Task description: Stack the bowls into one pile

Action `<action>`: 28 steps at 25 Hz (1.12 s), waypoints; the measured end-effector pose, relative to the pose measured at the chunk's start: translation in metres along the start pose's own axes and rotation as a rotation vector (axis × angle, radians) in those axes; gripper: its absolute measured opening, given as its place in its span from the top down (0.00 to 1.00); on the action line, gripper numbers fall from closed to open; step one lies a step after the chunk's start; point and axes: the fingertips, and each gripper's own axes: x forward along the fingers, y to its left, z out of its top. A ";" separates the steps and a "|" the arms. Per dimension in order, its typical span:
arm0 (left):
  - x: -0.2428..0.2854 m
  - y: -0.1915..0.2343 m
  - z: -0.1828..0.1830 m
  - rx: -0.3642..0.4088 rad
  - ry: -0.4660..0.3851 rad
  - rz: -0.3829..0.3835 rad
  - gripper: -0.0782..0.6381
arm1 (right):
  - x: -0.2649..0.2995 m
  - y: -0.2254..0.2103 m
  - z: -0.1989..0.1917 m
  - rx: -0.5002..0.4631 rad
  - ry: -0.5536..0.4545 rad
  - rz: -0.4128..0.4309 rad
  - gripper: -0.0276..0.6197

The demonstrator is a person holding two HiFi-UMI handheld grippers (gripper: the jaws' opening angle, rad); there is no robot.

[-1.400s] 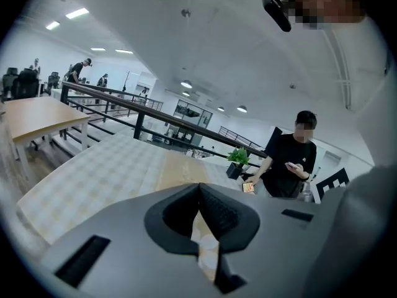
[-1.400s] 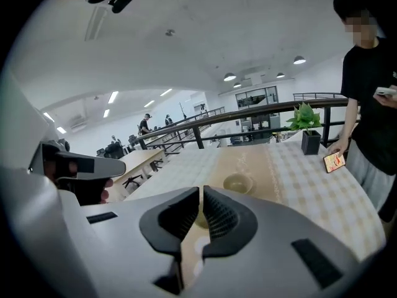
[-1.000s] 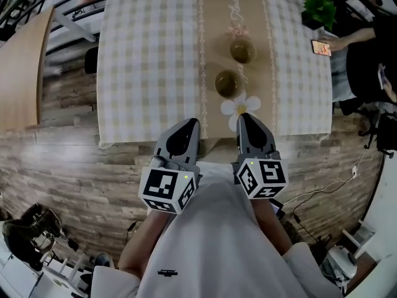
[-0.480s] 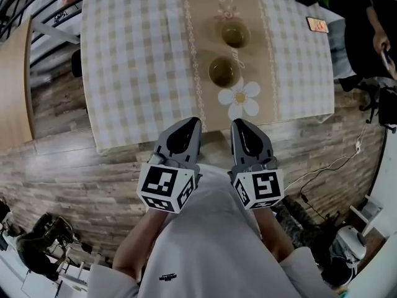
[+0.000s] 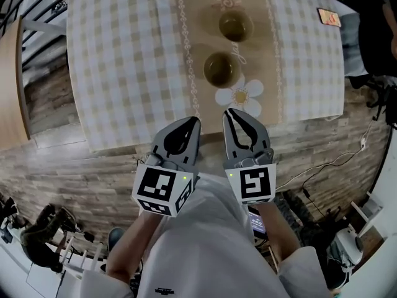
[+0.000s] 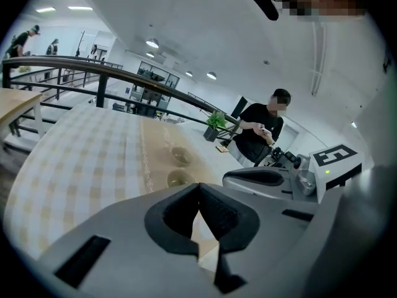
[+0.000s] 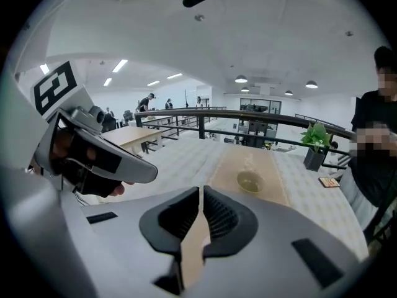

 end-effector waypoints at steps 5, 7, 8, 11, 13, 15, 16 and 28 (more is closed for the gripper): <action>0.021 0.012 -0.013 -0.042 0.009 0.032 0.86 | 0.022 -0.004 -0.027 -0.029 0.062 0.062 0.90; 0.028 0.019 -0.020 -0.071 0.011 0.048 0.86 | 0.032 -0.006 -0.033 -0.079 0.062 0.084 0.90; 0.032 0.022 -0.023 -0.083 0.015 0.055 0.86 | 0.036 -0.007 -0.036 -0.097 0.069 0.095 0.90; 0.043 0.031 -0.031 -0.105 0.023 0.072 0.86 | 0.052 -0.011 -0.048 -0.067 0.089 0.126 0.90; 0.049 0.038 -0.036 -0.114 0.027 0.083 0.86 | 0.063 -0.014 -0.058 -0.027 0.117 0.151 0.90; 0.054 0.044 -0.042 -0.124 0.031 0.093 0.86 | 0.073 -0.015 -0.065 -0.037 0.131 0.172 0.90; 0.057 0.047 -0.045 -0.130 0.033 0.096 0.86 | 0.077 -0.015 -0.068 -0.046 0.135 0.182 0.90; 0.075 0.064 -0.066 -0.190 0.046 0.116 0.86 | 0.109 -0.008 -0.092 -0.183 0.155 0.256 0.89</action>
